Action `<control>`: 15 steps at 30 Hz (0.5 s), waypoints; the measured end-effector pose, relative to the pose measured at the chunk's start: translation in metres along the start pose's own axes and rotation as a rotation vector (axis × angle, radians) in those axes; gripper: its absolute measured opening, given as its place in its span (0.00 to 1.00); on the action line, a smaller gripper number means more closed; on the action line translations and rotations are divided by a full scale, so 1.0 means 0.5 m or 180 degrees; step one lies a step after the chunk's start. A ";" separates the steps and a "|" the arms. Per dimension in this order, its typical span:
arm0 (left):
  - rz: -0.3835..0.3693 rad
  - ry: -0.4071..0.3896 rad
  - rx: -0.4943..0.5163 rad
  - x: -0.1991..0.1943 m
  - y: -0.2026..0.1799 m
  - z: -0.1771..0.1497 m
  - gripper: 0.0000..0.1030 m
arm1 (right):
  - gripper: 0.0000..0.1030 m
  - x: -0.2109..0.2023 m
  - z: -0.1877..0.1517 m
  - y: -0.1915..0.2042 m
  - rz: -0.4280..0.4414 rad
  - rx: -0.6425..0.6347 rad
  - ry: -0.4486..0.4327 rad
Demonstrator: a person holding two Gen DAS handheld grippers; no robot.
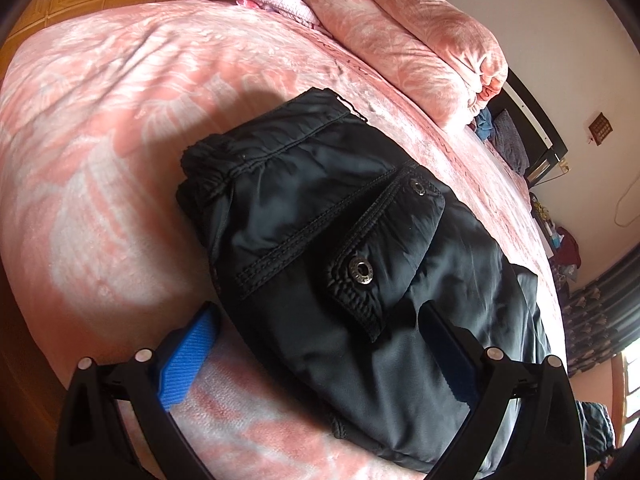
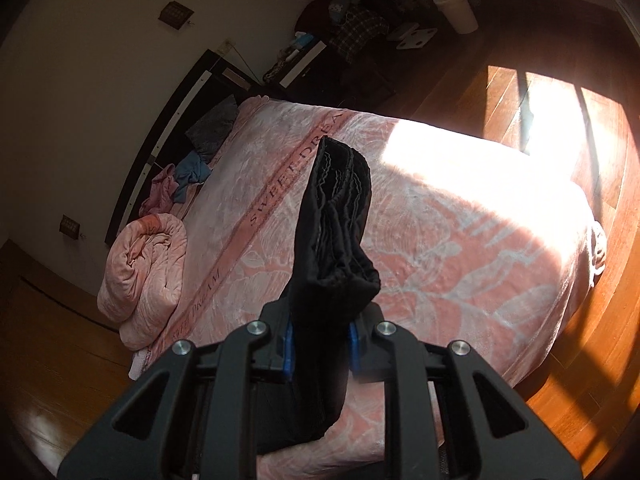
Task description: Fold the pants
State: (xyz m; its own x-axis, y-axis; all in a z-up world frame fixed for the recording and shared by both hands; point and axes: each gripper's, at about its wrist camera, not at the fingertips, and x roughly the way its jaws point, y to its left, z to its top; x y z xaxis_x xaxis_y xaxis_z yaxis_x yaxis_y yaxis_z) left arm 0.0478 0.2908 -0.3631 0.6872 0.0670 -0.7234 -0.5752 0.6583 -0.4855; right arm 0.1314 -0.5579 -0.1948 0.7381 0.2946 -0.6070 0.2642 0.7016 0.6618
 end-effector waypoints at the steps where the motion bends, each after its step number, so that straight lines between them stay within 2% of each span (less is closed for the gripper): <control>1: -0.0019 -0.0004 -0.0010 -0.001 0.002 0.000 0.96 | 0.18 -0.004 -0.004 0.011 -0.0015 -0.0038 -0.0008; 6: -0.0149 0.0001 -0.0066 -0.006 0.017 -0.001 0.96 | 0.18 -0.019 -0.016 0.069 -0.0065 -0.0209 -0.0057; 15: -0.0206 0.0000 -0.0088 -0.007 0.020 0.001 0.96 | 0.18 -0.022 -0.034 0.146 -0.0096 -0.0443 -0.0104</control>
State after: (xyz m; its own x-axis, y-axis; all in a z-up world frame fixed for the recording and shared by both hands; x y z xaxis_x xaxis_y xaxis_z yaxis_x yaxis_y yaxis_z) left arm 0.0396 0.2975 -0.3653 0.7234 0.0249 -0.6900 -0.5416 0.6403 -0.5447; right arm 0.1318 -0.4991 -0.1474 0.7515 0.2524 -0.6096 0.1996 0.7936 0.5747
